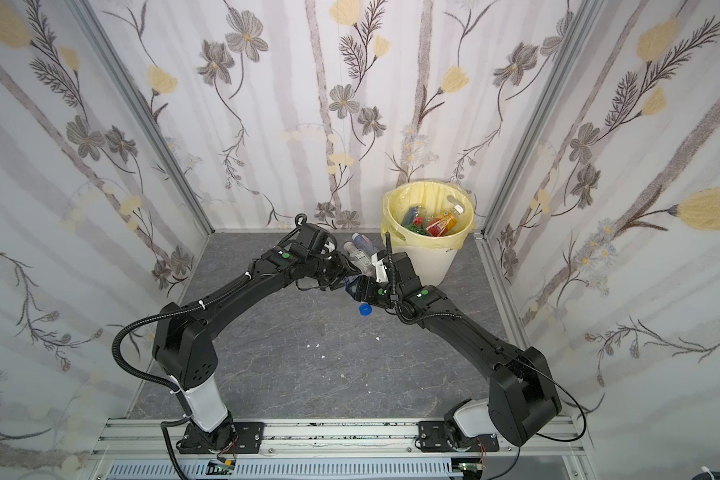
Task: Throw the plastic bottles in the bin
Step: 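Grip the bottle's blue cap end with the right gripper while the left holds it, then carry the Soda Water bottle over the bin with the right gripper while the left opens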
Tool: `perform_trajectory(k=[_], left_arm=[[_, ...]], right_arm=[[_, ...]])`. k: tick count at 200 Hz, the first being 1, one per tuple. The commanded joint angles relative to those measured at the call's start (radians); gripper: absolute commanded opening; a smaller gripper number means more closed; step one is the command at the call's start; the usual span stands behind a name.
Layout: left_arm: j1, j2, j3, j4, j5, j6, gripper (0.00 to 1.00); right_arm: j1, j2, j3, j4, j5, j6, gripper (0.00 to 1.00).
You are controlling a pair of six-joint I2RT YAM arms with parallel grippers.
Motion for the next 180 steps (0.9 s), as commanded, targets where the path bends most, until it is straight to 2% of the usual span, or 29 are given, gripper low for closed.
perform_trajectory(k=[1, 38, 67, 82, 104, 153, 180], left_arm=[[-0.001, 0.005, 0.017, 0.011, -0.001, -0.025, 0.48], [0.005, 0.016, 0.039, 0.011, -0.01, -0.034, 0.6], [0.026, 0.013, 0.06, 0.011, -0.022, -0.038, 0.72], [0.045, 0.007, 0.074, 0.011, -0.028, -0.04, 0.81], [0.07, -0.014, 0.092, 0.011, -0.038, -0.04, 1.0], [0.078, -0.053, 0.151, 0.012, -0.079, -0.031, 1.0], [0.061, -0.05, 0.237, 0.011, -0.111, 0.005, 1.0]], right_arm=[[-0.001, 0.004, 0.0, 0.038, -0.005, 0.012, 0.66], [-0.005, -0.003, 0.001, 0.033, -0.002, 0.013, 0.58], [-0.022, -0.006, 0.008, 0.015, 0.002, 0.009, 0.57], [-0.04, -0.008, 0.018, -0.012, 0.011, -0.004, 0.57], [-0.074, -0.011, 0.068, -0.091, 0.041, -0.046, 0.57], [-0.151, 0.0, 0.274, -0.267, 0.114, -0.161, 0.56], [-0.178, 0.016, 0.408, -0.335, 0.176, -0.208, 0.56]])
